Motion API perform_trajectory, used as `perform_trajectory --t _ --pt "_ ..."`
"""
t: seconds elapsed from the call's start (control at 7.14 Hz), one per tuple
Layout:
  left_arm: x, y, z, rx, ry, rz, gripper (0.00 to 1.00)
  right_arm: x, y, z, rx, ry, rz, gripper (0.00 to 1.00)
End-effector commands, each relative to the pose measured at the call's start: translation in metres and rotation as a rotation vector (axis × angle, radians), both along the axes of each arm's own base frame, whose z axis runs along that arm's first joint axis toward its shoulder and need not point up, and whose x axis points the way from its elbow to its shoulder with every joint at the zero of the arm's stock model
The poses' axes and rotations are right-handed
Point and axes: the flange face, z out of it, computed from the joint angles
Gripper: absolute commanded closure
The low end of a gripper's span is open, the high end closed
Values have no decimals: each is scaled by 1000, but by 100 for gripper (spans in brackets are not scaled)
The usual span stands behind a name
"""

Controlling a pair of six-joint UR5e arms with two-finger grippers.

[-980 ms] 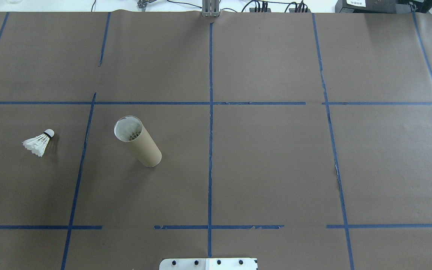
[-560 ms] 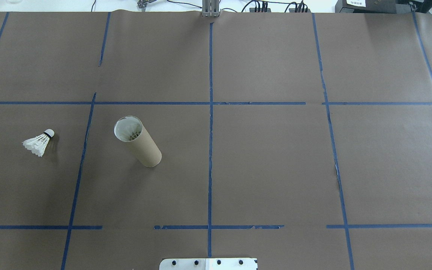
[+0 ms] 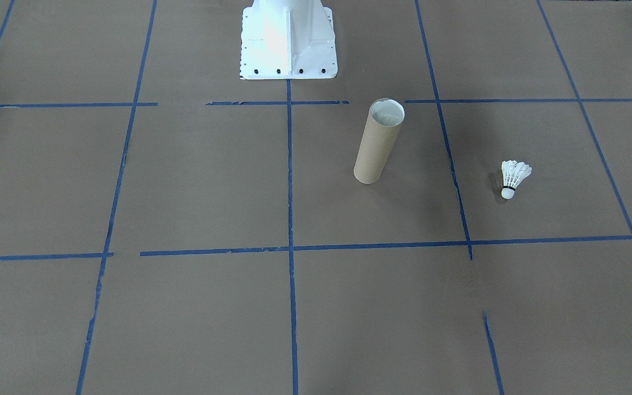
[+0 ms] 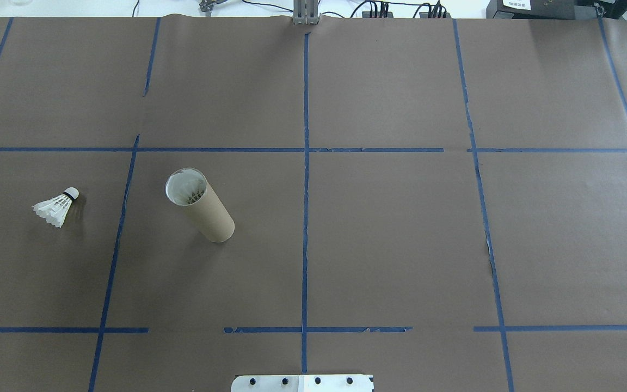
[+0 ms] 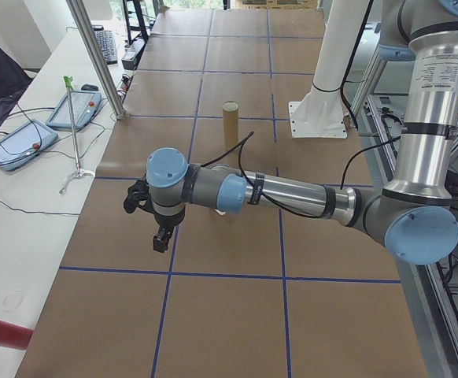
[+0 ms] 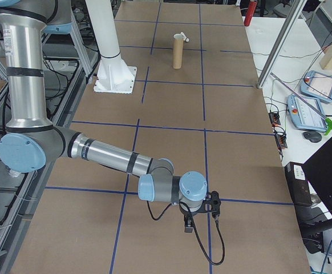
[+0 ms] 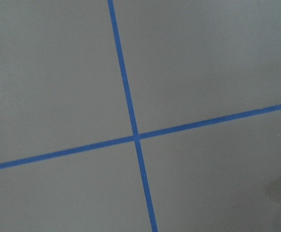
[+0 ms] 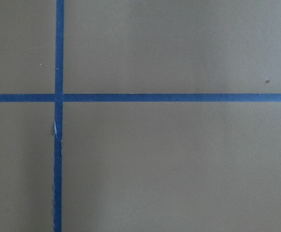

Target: Collect badminton balls into bucket

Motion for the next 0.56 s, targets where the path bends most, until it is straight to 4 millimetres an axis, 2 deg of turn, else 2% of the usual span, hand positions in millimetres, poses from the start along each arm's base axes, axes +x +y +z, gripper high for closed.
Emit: perform_trajectory --t 0.0,0.14,0.42 --pt "4 8 -2 -49 73 -157 0 0 0 0 0 0 0 0" --pt "28 28 16 6 96 -171 0 0 0 0 1 0 -1 0" --pt "76 59 31 -97 198 -254 0 0 0 0 0 0 0 0"
